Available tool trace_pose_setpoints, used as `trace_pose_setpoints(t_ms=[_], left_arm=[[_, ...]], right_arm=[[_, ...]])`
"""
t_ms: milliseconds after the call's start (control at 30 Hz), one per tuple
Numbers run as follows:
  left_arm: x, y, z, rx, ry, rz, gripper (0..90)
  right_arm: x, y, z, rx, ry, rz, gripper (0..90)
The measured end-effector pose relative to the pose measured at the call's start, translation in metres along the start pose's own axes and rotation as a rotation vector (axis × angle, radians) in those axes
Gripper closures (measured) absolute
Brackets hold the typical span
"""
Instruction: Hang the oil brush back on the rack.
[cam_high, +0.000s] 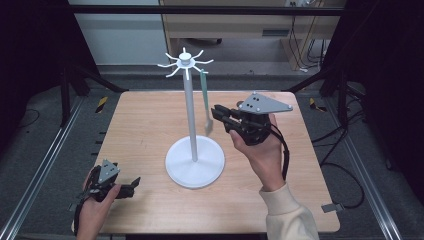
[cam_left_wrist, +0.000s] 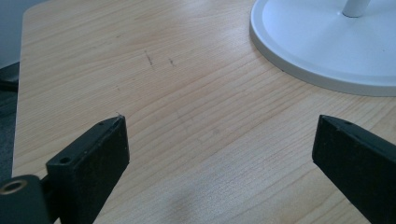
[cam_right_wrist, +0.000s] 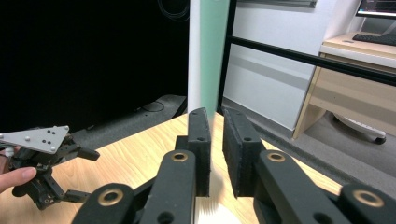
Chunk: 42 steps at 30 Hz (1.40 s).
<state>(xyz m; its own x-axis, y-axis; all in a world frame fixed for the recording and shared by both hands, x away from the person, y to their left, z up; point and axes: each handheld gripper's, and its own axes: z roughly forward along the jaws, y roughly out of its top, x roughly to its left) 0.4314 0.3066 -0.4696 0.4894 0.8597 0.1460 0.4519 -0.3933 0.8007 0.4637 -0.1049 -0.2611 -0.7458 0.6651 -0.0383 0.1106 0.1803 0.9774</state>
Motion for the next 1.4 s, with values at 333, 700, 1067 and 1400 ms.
trace_pose_setpoints(t_ms=[333,700,1067,1400], left_arm=[[0.000,0.000,0.000,-0.001,0.002,-0.001,3.5],[0.000,0.000,0.000,-0.002,0.000,-0.001,3.4],[0.000,0.000,-0.002,-0.005,-0.005,0.000,3.4],[-0.002,0.000,-0.001,0.003,-0.017,0.001,3.3]], right_arm=[[-0.001,-0.001,-0.007,0.021,-0.080,-0.017,62.9],[-0.013,-0.006,-0.014,0.088,-0.237,0.021,33.0],[-0.043,-0.044,-0.009,0.193,-0.327,0.025,11.3],[-0.069,-0.087,-0.008,0.277,-0.335,0.100,10.5]])
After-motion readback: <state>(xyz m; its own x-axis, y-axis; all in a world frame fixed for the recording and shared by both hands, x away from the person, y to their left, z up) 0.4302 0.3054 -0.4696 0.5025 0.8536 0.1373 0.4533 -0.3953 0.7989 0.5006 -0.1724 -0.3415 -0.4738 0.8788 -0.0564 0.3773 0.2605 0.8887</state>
